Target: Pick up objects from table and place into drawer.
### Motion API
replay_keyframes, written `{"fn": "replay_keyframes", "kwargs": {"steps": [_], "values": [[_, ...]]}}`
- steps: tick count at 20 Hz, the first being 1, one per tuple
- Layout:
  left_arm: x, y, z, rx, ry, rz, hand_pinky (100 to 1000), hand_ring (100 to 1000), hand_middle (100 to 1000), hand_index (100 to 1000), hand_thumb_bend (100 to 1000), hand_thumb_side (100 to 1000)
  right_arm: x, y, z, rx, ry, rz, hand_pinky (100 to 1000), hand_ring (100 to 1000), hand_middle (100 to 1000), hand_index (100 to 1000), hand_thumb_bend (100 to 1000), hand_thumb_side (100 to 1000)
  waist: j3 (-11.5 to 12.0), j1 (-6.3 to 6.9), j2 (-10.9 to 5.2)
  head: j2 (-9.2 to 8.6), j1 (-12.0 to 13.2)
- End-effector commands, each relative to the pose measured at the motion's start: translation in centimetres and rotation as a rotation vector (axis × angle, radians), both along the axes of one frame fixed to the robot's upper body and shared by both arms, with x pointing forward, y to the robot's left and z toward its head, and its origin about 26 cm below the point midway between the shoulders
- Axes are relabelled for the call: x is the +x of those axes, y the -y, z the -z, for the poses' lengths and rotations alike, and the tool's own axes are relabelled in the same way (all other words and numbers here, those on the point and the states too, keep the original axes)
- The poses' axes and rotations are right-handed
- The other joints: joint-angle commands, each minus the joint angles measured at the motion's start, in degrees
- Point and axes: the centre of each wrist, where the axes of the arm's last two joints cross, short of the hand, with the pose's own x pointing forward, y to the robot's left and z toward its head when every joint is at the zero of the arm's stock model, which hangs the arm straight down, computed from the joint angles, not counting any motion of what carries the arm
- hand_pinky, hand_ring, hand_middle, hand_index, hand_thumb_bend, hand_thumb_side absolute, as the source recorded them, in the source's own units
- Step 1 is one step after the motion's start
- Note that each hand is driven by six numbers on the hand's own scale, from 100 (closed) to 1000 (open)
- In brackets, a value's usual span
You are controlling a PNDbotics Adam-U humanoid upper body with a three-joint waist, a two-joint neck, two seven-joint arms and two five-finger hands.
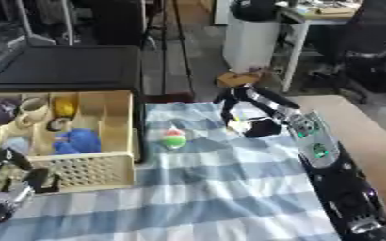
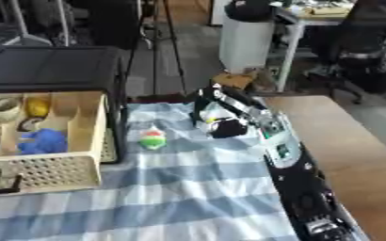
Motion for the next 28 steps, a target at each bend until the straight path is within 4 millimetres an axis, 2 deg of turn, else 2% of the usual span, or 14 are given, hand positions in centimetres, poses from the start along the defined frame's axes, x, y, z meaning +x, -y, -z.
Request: {"fn": "replay_keyframes", "kwargs": {"steps": [1, 6, 9, 14, 21, 28], "values": [[0.0, -0.4, -1.5, -0.118, 0.062, 0.037, 164, 100, 100, 614, 350, 1000, 0.8, 1.7, -1.6, -0.016, 0.014, 0.058, 670, 617, 492, 783, 100, 288, 0.35, 0.24, -0.48, -0.13, -0.66], [0.1, -0.6, -1.9, -0.222, 0.095, 0.060, 173, 100, 100, 601, 345, 1000, 2.6, 3.0, -1.8, -0.082, -0.042, 0.157, 678, 631, 541, 808, 100, 200, 2.08, 0.63, -0.30, -0.66, -2.00], [0.1, -0.3, -1.9, -0.271, 0.101, 0.083, 185, 100, 100, 599, 338, 1000, 3.7, 3.4, -1.4, -0.145, -0.092, 0.236, 682, 640, 586, 826, 100, 198, 3.32, 0.92, -0.03, -1.12, -2.79], [0.2, 0.5, -1.4, -0.313, 0.073, 0.141, 185, 100, 100, 594, 313, 1000, 5.0, 3.6, -0.6, -0.216, -0.193, 0.376, 696, 683, 743, 862, 100, 206, 5.36, 1.45, 0.67, -2.05, -3.97], [0.3, 0.9, -1.5, -0.333, 0.072, 0.167, 185, 100, 100, 593, 307, 1000, 5.7, 4.2, -0.3, -0.327, -0.144, 0.657, 703, 720, 798, 866, 100, 213, 7.93, 1.56, 1.46, -2.92, -5.13], [0.3, 1.2, -1.5, -0.332, 0.074, 0.183, 185, 100, 100, 592, 297, 1000, 5.5, 6.5, 0.1, -0.351, -0.116, 0.858, 730, 827, 816, 862, 100, 212, 9.91, 1.22, 2.30, -4.08, -4.67]]}}
